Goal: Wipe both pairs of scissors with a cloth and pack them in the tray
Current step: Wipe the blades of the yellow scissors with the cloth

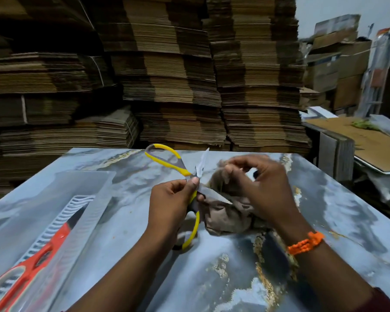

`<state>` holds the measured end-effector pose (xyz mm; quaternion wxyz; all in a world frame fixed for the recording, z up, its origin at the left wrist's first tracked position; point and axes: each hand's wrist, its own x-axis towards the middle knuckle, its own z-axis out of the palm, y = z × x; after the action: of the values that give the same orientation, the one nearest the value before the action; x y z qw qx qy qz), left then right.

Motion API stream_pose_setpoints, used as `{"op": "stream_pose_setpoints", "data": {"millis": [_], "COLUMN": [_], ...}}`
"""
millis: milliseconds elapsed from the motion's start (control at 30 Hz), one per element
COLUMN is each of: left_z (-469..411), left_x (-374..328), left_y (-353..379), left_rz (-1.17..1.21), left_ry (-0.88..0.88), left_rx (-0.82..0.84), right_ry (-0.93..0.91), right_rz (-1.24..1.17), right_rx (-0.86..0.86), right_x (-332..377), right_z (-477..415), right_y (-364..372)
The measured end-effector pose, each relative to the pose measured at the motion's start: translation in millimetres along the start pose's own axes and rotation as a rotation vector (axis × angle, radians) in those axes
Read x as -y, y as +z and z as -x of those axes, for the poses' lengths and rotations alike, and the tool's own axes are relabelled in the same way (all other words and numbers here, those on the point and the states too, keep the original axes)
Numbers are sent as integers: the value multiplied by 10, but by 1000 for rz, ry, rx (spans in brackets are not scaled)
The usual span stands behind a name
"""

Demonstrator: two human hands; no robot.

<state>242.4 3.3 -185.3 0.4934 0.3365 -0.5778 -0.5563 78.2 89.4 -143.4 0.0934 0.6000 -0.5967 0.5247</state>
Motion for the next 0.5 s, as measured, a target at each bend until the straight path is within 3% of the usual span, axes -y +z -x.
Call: {"op": "stream_pose_setpoints", "data": {"millis": [100,500], "left_z": [2,157], "left_x": [61,-16], "left_y": [9,102], "left_rz": [-85,-258], "left_ry": [30,116], "left_rx": [59,53], "right_ry": [-188,9], "right_rz": [75,119], "right_rx": [140,27], "right_x": [66,-5], "right_z": [123,131], "right_y": [261,376]}}
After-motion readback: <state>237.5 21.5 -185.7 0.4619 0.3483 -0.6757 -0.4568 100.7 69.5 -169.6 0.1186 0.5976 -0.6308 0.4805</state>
